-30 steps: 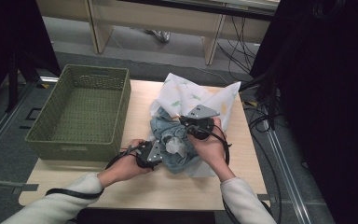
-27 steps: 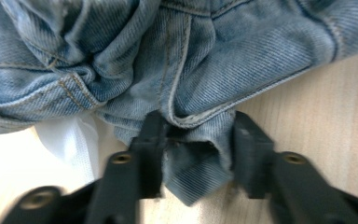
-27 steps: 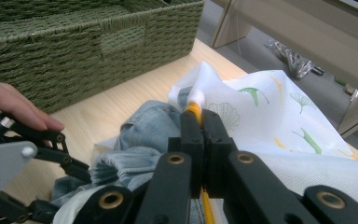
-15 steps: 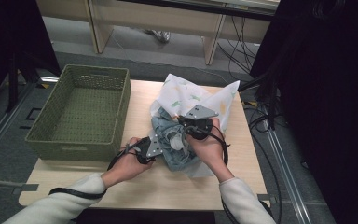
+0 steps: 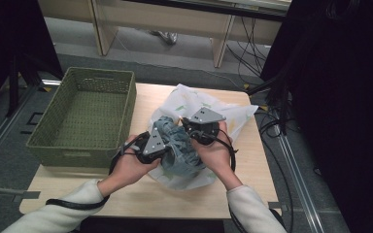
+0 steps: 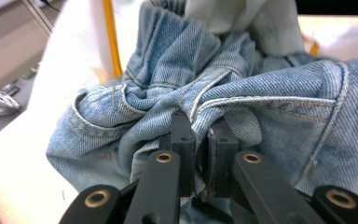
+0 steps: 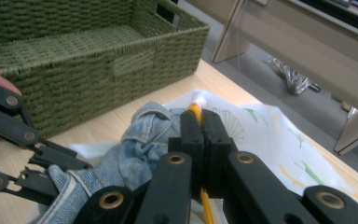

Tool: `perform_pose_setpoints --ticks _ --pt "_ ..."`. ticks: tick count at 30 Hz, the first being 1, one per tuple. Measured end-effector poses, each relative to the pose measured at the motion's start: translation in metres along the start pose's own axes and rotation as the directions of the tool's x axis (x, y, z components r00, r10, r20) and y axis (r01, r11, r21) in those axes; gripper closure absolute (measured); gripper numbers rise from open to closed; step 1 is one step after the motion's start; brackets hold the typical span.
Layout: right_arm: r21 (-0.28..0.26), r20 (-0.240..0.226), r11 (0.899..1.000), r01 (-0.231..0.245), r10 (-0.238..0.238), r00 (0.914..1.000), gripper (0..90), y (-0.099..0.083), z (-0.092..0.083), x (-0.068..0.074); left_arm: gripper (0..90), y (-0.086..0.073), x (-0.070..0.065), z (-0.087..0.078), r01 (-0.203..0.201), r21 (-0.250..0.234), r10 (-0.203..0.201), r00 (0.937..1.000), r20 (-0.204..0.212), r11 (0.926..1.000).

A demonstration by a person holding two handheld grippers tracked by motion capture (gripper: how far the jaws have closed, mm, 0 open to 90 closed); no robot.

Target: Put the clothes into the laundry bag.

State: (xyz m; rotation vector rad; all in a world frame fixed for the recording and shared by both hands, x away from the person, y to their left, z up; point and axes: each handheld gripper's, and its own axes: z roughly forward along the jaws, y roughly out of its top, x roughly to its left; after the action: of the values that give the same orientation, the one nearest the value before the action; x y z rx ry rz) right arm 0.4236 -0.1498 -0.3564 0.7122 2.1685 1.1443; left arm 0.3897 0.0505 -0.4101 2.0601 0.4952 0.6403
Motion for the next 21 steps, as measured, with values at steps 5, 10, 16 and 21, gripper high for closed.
perform_pose_setpoints --ticks 5,10,16,21 --pt "-0.028 -0.002 1.000 0.003 -0.003 1.0000 90.0 0.006 -0.006 0.001 83.0 0.015 0.000 -0.017 -0.035 -0.023 0.034 0.9975 -0.062 0.9991" --pt "-0.045 -0.007 0.999 0.014 -0.014 0.9999 90.0 0.009 -0.009 0.004 82.9 0.022 -0.004 -0.025 -0.066 -0.019 0.064 0.9935 -0.094 0.9977" --pt "-0.027 -0.017 1.000 0.011 -0.011 0.9998 90.0 0.006 -0.006 0.005 82.7 0.018 -0.014 -0.008 -0.133 0.040 0.135 0.9892 -0.057 0.9904" --pt "-0.007 -0.027 1.000 0.004 -0.004 0.9996 90.0 0.002 -0.002 0.005 82.5 0.017 -0.017 0.017 -0.140 0.056 0.141 0.9896 -0.025 0.9886"
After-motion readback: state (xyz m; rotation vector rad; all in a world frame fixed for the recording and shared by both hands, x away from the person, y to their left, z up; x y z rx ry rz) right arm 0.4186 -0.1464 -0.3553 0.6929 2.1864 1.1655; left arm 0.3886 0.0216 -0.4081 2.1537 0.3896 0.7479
